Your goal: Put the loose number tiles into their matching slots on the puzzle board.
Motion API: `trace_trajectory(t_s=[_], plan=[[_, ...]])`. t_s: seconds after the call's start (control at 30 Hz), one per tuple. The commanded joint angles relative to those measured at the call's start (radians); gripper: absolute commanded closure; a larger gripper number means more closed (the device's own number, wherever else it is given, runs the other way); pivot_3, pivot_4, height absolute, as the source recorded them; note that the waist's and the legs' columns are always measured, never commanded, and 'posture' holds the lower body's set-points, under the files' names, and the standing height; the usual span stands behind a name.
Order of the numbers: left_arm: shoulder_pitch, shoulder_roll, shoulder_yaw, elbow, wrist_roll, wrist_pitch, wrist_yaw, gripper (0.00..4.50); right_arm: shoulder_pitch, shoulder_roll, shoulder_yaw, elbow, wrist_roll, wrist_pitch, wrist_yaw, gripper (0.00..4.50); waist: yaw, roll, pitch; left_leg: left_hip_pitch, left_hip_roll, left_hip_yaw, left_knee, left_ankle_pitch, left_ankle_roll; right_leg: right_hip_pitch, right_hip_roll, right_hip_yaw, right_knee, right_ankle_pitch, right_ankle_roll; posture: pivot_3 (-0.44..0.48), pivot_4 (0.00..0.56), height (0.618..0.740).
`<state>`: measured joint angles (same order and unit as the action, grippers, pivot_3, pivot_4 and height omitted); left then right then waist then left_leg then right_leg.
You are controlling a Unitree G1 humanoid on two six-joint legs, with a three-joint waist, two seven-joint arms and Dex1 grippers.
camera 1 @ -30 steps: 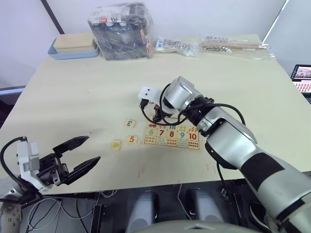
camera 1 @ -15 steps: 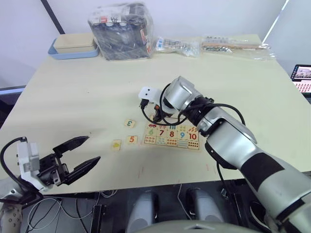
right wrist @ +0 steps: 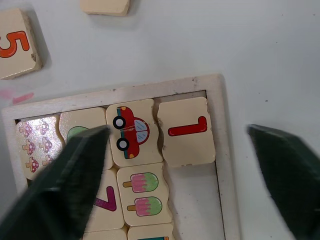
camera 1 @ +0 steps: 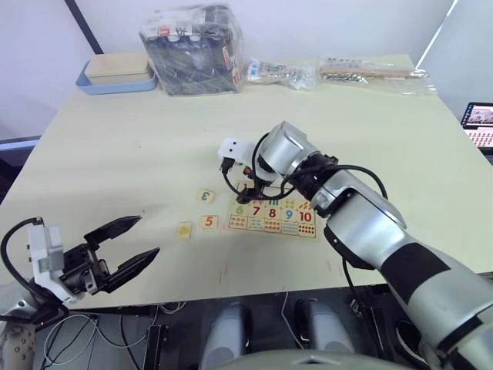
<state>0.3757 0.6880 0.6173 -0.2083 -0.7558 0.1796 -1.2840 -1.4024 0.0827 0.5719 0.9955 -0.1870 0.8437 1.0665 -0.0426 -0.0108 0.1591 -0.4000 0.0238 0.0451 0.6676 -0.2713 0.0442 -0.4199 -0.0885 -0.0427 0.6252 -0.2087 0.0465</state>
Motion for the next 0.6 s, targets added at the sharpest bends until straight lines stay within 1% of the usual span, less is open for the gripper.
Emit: trace_trajectory(t_s=[0.03, 0.13, 0.23, 0.3, 0.37, 0.43, 0.6], plan=[[0.005, -0.001, 0.006, -0.023, -0.01, -0.008, -0.002, 0.0, -0.001, -0.006, -0.027, -0.049, 0.007, -0.008, 0.009, 0.06, 0.0, 0.0, 0.0, 0.0, 0.0, 0.0, 0.0, 0.0, 0.0, 0.0, 0.0, 0.0, 0.0, 0.0, 0.0, 0.0, 0.15, 0.74], [0.007, -0.004, 0.008, -0.028, -0.012, -0.007, -0.001, 0.0, 0.015, -0.044, -0.041, -0.119, 0.021, -0.02, 0.028, 0.06, 0.001, 0.0, 0.0, 0.0, 0.0, 0.0, 0.0, 0.0, 0.0, 0.0, 0.0, 0.0, 0.0, 0.0, 0.0, 0.0, 0.15, 0.74], [0.008, -0.008, 0.011, -0.034, -0.016, -0.007, 0.002, 0.0, 0.079, -0.105, -0.107, -0.261, 0.072, -0.074, 0.038, 0.06, 0.003, -0.001, 0.0, 0.0, 0.0, 0.0, 0.0, 0.0, 0.0, 0.0, -0.001, 0.0, -0.001, 0.0, 0.0, 0.0, 0.15, 0.74], [0.011, -0.011, 0.014, -0.038, -0.018, -0.006, 0.004, 0.0, 0.154, -0.148, -0.183, -0.366, 0.118, -0.134, 0.009, 0.06, 0.003, -0.001, -0.001, -0.001, -0.001, 0.0, 0.0, 0.0, 0.0, 0.0, -0.001, 0.0, -0.001, 0.0, 0.0, 0.0, 0.15, 0.74], [0.012, -0.013, 0.016, -0.041, -0.018, -0.005, 0.006, 0.0, 0.221, -0.172, -0.265, -0.434, 0.175, -0.22, -0.013, 0.06, 0.002, -0.002, -0.001, -0.001, -0.001, 0.0, 0.0, 0.0, 0.0, 0.0, -0.001, 0.0, -0.001, 0.001, 0.001, 0.0, 0.15, 0.74], [0.013, -0.012, 0.021, -0.041, -0.02, -0.003, 0.004, 0.0, 0.265, -0.194, -0.293, -0.459, 0.191, -0.303, -0.022, 0.06, 0.001, -0.002, -0.001, 0.0, -0.001, 0.0, 0.0, 0.001, -0.001, 0.001, 0.0, 0.0, 0.0, 0.002, 0.003, 0.0, 0.15, 0.74], [0.003, -0.007, 0.022, -0.037, -0.024, 0.004, 0.007, 0.0, 0.304, -0.235, -0.295, -0.456, 0.223, -0.353, 0.034, 0.06, -0.001, -0.002, -0.001, 0.0, 0.0, 0.001, 0.0, -0.001, 0.002, 0.001, 0.001, 0.0, 0.0, 0.001, 0.002, 0.0, 0.15, 0.74]])
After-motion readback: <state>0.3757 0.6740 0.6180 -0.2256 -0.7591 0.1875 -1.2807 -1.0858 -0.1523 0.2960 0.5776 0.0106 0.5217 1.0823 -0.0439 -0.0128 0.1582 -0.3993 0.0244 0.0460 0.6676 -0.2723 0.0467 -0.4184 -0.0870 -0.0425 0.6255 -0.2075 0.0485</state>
